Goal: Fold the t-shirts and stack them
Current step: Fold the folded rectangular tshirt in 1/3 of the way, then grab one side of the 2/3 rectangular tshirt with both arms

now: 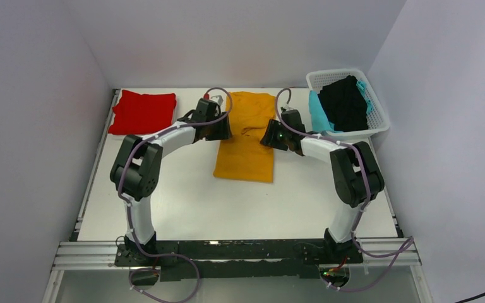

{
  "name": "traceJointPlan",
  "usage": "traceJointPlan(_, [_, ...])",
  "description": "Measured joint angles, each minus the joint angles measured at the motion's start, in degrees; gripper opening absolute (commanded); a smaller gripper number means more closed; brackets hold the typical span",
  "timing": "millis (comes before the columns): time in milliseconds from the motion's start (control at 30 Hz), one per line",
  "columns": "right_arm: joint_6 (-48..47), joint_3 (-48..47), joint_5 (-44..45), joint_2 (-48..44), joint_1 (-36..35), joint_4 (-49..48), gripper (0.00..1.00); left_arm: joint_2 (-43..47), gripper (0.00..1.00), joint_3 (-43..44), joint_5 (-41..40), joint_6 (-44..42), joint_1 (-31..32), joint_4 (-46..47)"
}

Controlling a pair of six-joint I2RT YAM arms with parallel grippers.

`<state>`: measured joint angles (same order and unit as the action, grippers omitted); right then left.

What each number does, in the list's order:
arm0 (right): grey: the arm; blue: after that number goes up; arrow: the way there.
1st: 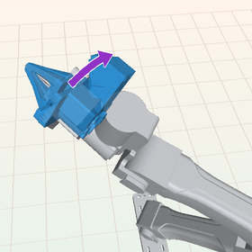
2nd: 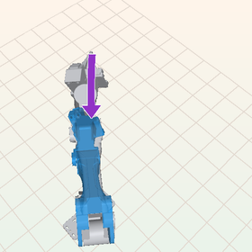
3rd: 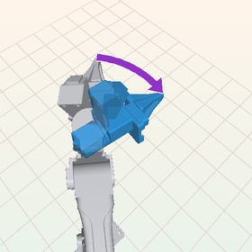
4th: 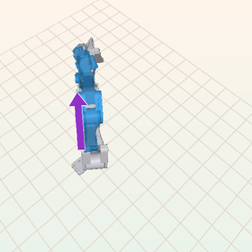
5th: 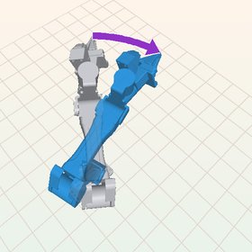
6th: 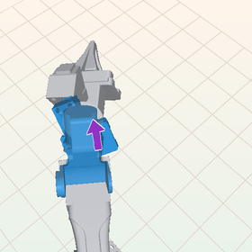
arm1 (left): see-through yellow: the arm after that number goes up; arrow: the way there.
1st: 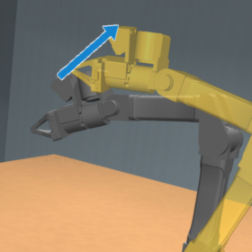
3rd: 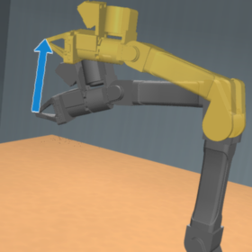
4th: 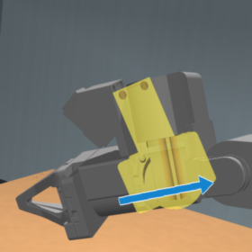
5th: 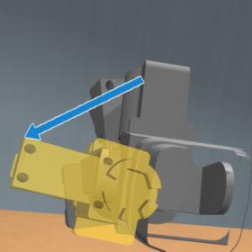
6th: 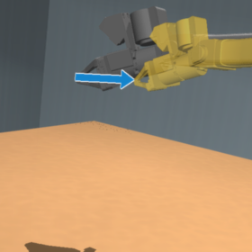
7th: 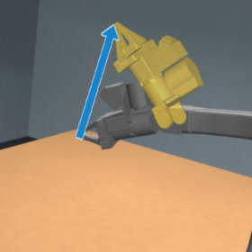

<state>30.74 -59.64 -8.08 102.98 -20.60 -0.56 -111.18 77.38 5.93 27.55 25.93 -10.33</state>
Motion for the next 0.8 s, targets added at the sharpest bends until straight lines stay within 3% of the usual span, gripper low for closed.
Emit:
traceJointPlan(33, [0.00, -0.66, 0.07, 0.46, 0.24, 0.00, 0.80, 0.02, 0.97, 0.39, -0.02, -0.24, -0.20, -0.31])
traceJointPlan(67, [-0.26, -1.33, 0.04, 0.72, 0.44, 0.07, 0.96, 0.50, 0.99, 0.46, -0.11, -0.33, -0.39, -0.39])
traceJointPlan(100, [-0.42, -1.77, 0.04, 0.74, 0.57, -0.04, 1.00, 1.42, 0.99, 0.24, -0.24, 0.11, -0.52, -0.70])
traceJointPlan(267, [-0.72, -0.46, 0.11, -2.89, 0.76, -1.25, 1.00, 11.65, 0.99, -6.27, -2.10, 0.37, -1.05, -0.68])
traceJointPlan(500, [1.95, 14.36, -1.86, -18.56, -0.13, -2.58, 1.00, 26.97, 0.99, -23.32, -1.16, 3.91, -1.01, 2.78])
traceJointPlan(667, [5.33, 24.61, -4.11, -24.74, -2.56, -2.23, 0.98, 26.91, 0.94, -33.92, 1.20, 7.48, -0.98, 4.13])
traceJointPlan(800, [8.22, 27.58, -4.68, -24.96, -3.34, -1.92, 0.92, 24.39, 0.81, -36.24, 3.50, 9.84, -1.01, 7.30])
